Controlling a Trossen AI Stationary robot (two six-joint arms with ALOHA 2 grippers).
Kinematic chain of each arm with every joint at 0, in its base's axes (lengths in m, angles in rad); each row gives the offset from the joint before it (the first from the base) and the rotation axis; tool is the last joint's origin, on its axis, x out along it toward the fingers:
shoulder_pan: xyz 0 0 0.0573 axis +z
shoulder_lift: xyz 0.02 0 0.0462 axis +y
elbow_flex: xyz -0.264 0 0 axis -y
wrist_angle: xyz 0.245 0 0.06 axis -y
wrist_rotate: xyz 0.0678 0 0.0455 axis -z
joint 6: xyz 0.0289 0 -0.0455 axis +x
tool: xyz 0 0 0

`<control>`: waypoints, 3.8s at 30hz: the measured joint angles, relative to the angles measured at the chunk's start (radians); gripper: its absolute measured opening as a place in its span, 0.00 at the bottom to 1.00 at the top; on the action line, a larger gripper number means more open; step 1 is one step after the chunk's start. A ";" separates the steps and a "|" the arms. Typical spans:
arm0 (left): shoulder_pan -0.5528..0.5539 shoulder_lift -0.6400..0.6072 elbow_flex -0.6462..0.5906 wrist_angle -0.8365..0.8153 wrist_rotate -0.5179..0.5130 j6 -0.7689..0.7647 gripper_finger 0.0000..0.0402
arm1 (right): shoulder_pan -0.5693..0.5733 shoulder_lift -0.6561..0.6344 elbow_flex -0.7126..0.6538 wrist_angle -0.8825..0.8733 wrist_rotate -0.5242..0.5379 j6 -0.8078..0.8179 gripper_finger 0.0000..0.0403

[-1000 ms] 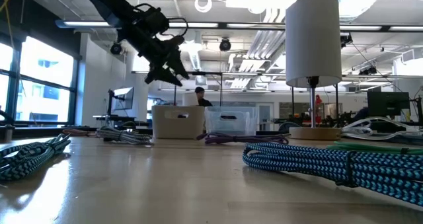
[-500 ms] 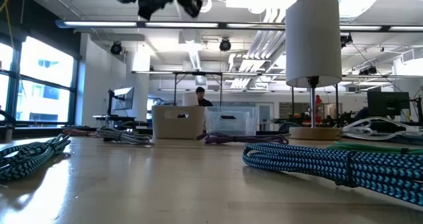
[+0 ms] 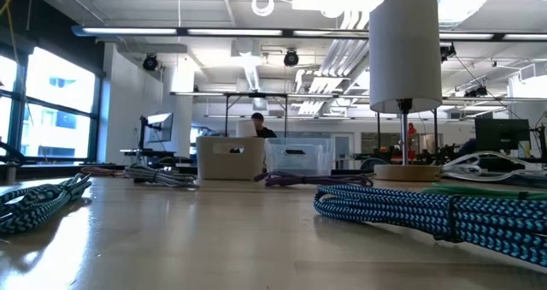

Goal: Pick & Place USB Port
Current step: Put the light pink USB cable into the transparent bin

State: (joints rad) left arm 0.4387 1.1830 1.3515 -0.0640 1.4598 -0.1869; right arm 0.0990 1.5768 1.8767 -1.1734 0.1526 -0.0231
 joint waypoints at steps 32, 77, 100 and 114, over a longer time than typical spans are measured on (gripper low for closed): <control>0.170 -0.424 0.000 -1.240 -1.258 0.680 0.01 | -0.001 0.000 0.000 0.017 0.005 0.008 0.39; 0.170 -0.033 -0.239 -1.383 -1.652 0.916 0.48 | 0.000 0.000 0.000 -0.022 0.043 0.116 0.37; 0.397 0.003 -0.446 -0.949 -1.467 0.946 0.43 | 0.000 0.000 0.000 -0.020 0.042 0.143 0.37; 0.445 0.154 -0.446 -0.962 -1.532 1.330 0.43 | 0.000 0.000 -0.001 -0.020 0.032 0.180 0.37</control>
State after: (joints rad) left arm 0.8833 1.3373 0.9054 -1.0262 -0.0722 1.1430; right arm 0.0986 1.5768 1.8759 -1.1936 0.1843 0.1571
